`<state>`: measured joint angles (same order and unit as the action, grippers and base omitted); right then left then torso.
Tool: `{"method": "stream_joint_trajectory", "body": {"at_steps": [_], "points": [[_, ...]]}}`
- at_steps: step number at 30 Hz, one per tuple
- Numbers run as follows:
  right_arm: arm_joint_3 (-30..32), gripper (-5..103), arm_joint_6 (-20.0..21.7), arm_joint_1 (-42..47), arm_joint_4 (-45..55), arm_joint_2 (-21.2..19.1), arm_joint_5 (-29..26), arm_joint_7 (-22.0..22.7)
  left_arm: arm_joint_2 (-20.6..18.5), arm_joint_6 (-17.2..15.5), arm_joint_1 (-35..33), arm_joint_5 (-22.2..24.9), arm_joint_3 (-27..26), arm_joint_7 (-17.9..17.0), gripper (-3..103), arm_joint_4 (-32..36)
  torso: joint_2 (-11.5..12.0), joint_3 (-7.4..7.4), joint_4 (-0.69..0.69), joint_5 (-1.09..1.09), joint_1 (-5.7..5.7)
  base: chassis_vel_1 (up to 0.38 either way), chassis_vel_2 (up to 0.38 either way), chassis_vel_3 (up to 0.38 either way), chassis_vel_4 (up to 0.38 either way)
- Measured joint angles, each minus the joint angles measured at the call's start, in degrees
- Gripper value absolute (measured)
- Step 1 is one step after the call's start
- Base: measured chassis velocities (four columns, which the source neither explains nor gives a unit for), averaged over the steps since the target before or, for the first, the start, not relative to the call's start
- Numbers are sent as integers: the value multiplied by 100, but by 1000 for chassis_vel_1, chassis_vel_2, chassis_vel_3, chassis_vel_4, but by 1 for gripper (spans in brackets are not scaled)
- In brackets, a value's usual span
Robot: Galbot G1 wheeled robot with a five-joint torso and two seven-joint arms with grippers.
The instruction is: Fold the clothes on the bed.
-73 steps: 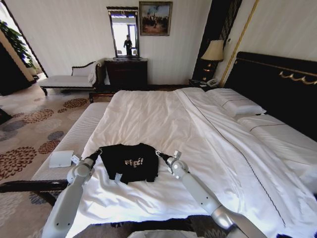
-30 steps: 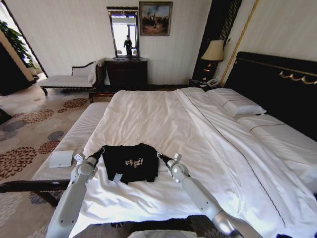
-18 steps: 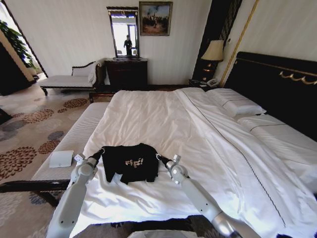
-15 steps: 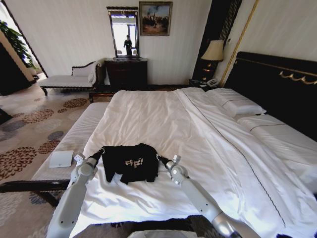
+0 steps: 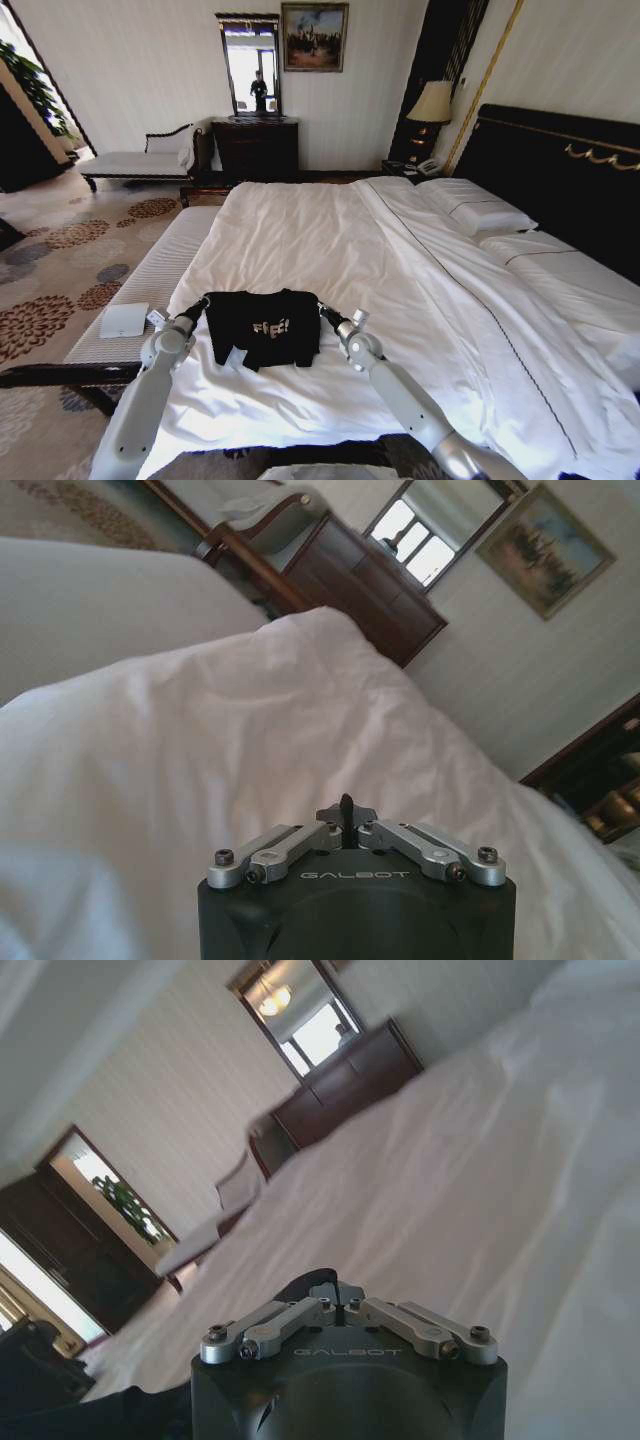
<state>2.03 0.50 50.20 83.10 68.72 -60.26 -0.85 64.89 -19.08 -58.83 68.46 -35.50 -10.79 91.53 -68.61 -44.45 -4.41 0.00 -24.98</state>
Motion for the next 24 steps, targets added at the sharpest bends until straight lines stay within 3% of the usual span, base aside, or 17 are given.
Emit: {"method": "stream_joint_trajectory", "body": {"at_steps": [1, 6, 16, 20, 21, 24], "points": [[0, 0, 0, 0, 0, 0, 0, 0, 0, 0, 0, 0, 0, 0, 2, 0, 0, 0, 0, 0, 0, 0, 0, 0, 0], [418, 0, -347, 125, 1213, -981, -366, -270, -338, 9, 386, 428, -6, -135, 2, 773, 0, 0, -2, 1, 0, 0, 0, 0, 0], [1253, 0, -461, -350, 2624, -2050, -1409, -262, -1173, -19, 1663, 1283, 53, -416, 2, 1624, 0, -1, -1, 1, -2, 0, 0, 0, 0], [2020, 0, -406, -263, 3633, -2732, -1865, -240, -1632, -32, 1931, 1876, -212, -597, 2, 2273, 0, 0, -1, 1, -1, 0, 0, 0, 0], [2020, 0, -406, -263, 3633, -2732, -1865, -240, -1632, -32, 1931, 1876, -212, -597, 2, 2273, 0, 0, -1, 1, -1, 0, 0, 0, 0], [2739, 0, -412, 131, 4394, -3264, -2115, -214, -2005, -26, 1811, 2253, -640, -714, 2, 2870, -1, 1, -1, -1, 1, 0, 0, 0, 0]]}}
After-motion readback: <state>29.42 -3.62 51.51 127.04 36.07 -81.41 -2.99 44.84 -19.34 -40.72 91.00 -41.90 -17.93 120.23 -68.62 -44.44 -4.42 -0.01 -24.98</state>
